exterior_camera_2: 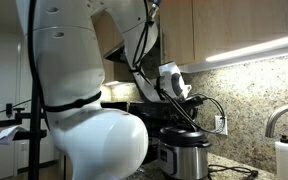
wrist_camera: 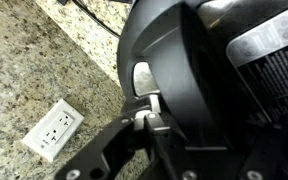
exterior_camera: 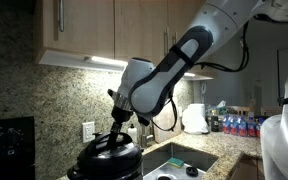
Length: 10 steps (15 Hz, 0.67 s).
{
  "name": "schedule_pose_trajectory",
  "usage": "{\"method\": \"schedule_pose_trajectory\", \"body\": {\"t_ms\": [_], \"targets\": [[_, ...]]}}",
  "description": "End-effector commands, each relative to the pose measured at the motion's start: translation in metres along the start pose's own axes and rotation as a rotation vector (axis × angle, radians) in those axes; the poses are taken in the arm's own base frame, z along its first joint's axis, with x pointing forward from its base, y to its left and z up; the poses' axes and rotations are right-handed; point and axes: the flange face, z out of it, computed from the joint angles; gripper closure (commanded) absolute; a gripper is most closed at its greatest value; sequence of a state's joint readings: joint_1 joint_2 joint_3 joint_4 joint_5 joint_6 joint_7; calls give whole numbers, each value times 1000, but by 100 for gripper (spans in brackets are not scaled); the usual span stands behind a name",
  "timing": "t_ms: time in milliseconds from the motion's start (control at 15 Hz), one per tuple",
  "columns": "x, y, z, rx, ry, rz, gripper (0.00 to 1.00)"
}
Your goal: Remove the lid from the rice cooker and put it on the right side of the counter
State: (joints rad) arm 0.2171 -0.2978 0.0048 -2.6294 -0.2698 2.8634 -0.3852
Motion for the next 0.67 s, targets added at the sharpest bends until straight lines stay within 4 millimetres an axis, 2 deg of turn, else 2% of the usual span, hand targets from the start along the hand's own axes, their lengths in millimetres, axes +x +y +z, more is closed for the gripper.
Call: {"method": "schedule_pose_trajectory", "body": {"t_ms": [0, 267, 333, 400, 600], "targets": [[-3, -3, 8, 85, -17, -14, 91], [-5, -1, 10, 146, -36, -14, 100], [-9, 2, 7, 147, -36, -2, 100], [-2, 5, 1, 102, -10, -5, 99], [-2, 5, 1, 106, -9, -7, 99]]}}
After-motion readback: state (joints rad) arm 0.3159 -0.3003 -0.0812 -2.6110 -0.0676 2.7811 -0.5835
